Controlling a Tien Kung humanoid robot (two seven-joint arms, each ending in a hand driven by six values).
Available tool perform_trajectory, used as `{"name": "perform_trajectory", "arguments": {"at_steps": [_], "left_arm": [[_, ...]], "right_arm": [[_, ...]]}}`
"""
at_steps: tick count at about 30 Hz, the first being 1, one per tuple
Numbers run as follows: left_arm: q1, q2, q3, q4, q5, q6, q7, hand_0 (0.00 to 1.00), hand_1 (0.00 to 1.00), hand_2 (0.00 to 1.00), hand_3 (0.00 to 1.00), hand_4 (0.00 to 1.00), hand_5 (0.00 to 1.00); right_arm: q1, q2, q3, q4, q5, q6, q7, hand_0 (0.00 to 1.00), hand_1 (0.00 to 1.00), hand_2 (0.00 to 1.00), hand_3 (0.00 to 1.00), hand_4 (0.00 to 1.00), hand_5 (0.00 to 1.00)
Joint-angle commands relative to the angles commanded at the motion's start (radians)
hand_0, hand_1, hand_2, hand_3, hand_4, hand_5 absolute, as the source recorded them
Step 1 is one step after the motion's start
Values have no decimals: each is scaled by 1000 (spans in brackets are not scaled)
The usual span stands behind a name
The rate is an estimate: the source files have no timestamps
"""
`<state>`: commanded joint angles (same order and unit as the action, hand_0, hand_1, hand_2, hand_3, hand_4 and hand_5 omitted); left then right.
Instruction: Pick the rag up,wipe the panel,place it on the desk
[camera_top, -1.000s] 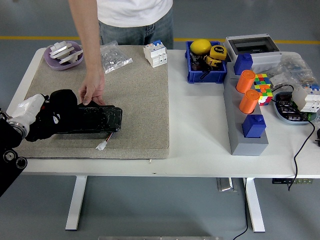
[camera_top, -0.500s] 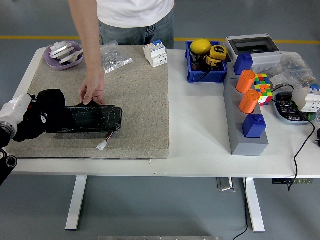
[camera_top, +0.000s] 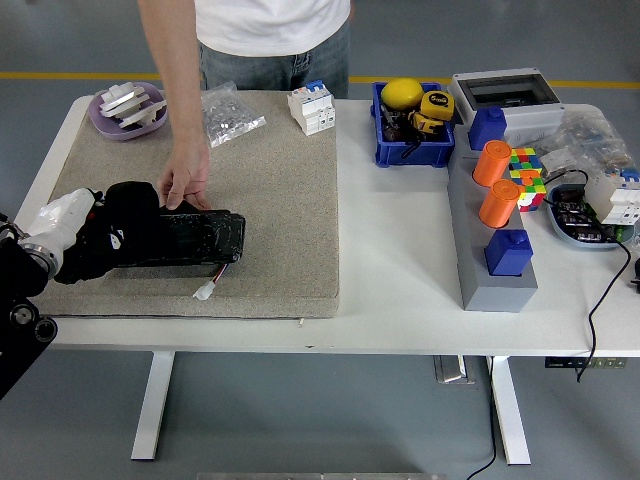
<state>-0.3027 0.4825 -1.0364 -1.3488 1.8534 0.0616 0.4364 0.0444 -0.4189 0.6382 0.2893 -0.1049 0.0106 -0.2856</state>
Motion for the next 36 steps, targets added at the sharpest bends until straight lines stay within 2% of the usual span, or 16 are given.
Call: {"name": "perform_trajectory", "arguments": {"at_steps": [8,11,29,36], "left_arm": [[-56,-9,128,-25,-14,0,8,236,263,528,477,263,2],[-77,-20,174,-23,-10,-4,12,236,263,528,477,263,2],[-161,-80,303,-27,-17,-2,24,236,263,528,477,266,2],[-179,-103,318,-26,-12,2,27,235,262,528,476,265,2]], "right_arm": [[3,-1,-2,0,-1,0,0,759,721,718,646,983,470],[4,-1,-6,0,2,1,0,759,721,718,646,983,470],[9,-2,-15,-1,8,3,0,759,721,718,646,984,469],[10,-3,-16,-1,8,4,1,758,722,718,647,986,469]]}}
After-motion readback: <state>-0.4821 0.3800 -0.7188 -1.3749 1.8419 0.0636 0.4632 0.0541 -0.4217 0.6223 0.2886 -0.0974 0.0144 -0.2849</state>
